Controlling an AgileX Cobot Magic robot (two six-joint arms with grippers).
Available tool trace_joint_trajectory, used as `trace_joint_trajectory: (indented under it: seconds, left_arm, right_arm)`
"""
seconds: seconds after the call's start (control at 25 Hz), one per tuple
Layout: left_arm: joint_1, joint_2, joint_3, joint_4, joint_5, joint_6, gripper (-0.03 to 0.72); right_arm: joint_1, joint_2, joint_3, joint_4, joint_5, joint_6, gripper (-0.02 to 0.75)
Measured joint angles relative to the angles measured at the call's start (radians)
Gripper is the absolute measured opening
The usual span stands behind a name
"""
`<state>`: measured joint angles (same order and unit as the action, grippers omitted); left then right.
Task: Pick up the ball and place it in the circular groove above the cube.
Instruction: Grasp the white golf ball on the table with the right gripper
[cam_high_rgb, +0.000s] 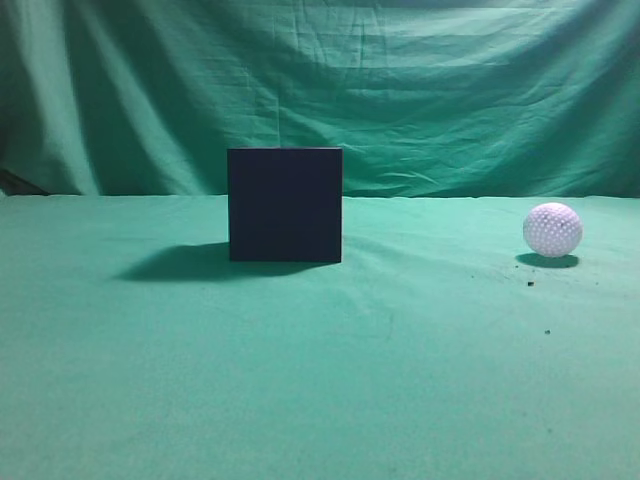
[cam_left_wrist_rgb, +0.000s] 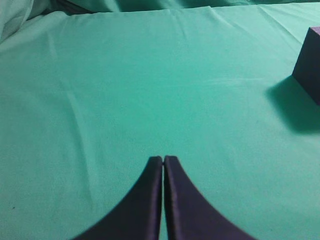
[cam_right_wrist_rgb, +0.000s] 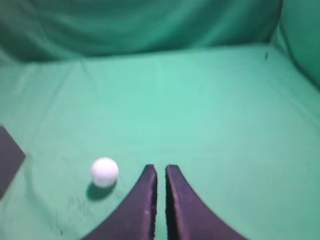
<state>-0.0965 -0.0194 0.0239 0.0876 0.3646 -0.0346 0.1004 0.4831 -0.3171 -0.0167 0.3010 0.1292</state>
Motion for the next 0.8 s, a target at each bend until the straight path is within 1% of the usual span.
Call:
trace_joint_trajectory:
  seconds: [0.16, 0.28, 0.4, 0.48, 0.6, 0.68, 0.76, 0.8]
  left_arm:
    - [0.0, 0.0, 0.0, 0.0, 0.0, 0.0, 0.0]
    - [0.0, 0.0, 0.0, 0.0, 0.0, 0.0, 0.0]
    - [0.0, 0.0, 0.0, 0.0, 0.0, 0.0, 0.0]
    - [0.0, 0.0, 0.0, 0.0, 0.0, 0.0, 0.0]
    - [0.0, 0.0, 0.0, 0.0, 0.0, 0.0, 0.0]
    - [0.0, 0.0, 0.0, 0.0, 0.0, 0.0, 0.0]
    - [0.0, 0.0, 0.0, 0.0, 0.0, 0.0, 0.0]
    - [0.0, 0.0, 0.0, 0.0, 0.0, 0.0, 0.0]
  right_arm:
    - [0.0, 0.233, -0.112, 0.044, 0.113, -0.012, 0.0]
    - [0.007, 0.388, -0.211, 0.057, 0.198, -0.106, 0.0]
    - [0.073, 0.53, -0.314, 0.056, 0.31, -0.182, 0.0]
    - [0.14, 0.617, -0.379, 0.047, 0.365, -0.187, 0.0]
    - [0.217, 0.754, -0.474, 0.044, 0.423, -0.188, 0.0]
    - [0.244, 0.833, -0.537, 0.044, 0.432, -0.196, 0.0]
    - [0.253, 0.909, -0.587, 0.041, 0.436, -0.211, 0.0]
    - [0.253, 0.948, -0.613, 0.041, 0.438, -0.213, 0.05]
